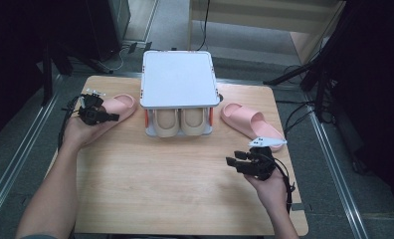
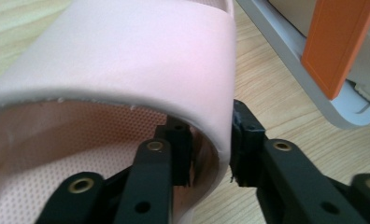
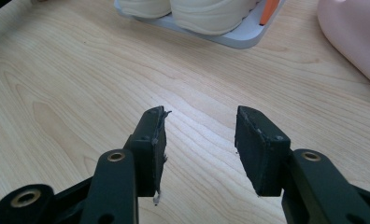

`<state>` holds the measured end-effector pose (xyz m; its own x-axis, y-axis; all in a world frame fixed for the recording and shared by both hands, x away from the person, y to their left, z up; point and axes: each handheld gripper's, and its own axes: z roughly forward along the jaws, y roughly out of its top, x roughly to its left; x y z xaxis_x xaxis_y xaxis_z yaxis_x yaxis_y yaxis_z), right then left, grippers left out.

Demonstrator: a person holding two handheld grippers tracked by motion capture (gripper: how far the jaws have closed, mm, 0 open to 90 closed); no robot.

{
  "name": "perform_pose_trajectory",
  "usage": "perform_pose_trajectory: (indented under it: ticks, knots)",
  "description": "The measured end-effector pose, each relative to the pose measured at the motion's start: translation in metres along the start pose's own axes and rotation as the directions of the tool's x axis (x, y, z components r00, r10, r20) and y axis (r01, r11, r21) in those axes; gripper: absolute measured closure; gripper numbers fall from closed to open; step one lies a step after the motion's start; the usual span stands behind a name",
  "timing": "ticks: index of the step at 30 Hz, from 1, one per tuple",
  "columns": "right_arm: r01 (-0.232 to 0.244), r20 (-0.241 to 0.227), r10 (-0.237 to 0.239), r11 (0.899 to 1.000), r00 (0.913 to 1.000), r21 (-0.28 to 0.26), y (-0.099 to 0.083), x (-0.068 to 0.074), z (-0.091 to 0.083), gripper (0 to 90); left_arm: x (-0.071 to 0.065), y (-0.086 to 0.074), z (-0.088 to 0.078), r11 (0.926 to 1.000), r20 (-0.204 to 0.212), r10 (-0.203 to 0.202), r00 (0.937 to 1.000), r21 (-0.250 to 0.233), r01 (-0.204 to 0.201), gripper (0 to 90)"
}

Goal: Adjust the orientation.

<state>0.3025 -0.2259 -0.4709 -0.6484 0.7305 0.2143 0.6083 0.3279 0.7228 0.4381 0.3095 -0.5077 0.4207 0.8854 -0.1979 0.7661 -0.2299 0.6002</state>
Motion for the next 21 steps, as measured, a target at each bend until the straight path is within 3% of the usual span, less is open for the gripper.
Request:
perform_pose_trajectory:
  ticks: [3, 5, 8, 14, 17, 20, 21]
  knots:
    - [-0.009, -0.01, 0.009, 1.0, 0.9999, 0.002, 0.0, -0.001, 0.001, 54.2, -0.002, 0.002, -0.003, 0.9996, -0.017, 0.027, 0.9995, 0.0, -0.027, 78.4]
    - [-0.012, -0.013, 0.012, 1.0, 0.9998, 0.001, 0.0, -0.001, 0.001, 54.3, -0.002, 0.002, -0.004, 0.9997, -0.02, 0.022, 0.9996, -0.006, -0.022, 82.1]
    - [-0.016, -0.017, 0.016, 1.0, 0.9997, 0.0, 0.001, -0.002, 0.001, 54.3, -0.001, 0.006, -0.016, 0.9989, -0.014, -0.037, 0.9992, -0.03, 0.036, 83.3]
    - [-0.02, -0.025, 0.02, 1.0, 0.9995, -0.006, 0.005, -0.002, 0.004, 54.1, -0.003, 0.008, -0.044, 0.993, 0.016, -0.1, 0.9949, -0.062, 0.101, 83.6]
    - [-0.018, -0.043, 0.018, 1.0, 0.9989, -0.01, 0.009, -0.001, 0.006, 53.8, -0.012, 0.006, -0.057, 0.9933, 0.02, -0.081, 0.9965, -0.081, 0.082, 83.6]
    - [-0.006, -0.055, 0.005, 1.0, 0.9985, -0.017, 0.014, 0.0, 0.009, 53.5, -0.019, 0.005, -0.065, 0.995, 0.015, -0.062, 0.998, -0.077, 0.063, 83.5]
    - [0.0, -0.057, -0.001, 1.0, 0.9984, -0.018, 0.015, 0.001, 0.01, 53.5, -0.027, 0.001, -0.072, 0.9973, -0.001, -0.039, 0.9992, -0.062, 0.039, 83.5]
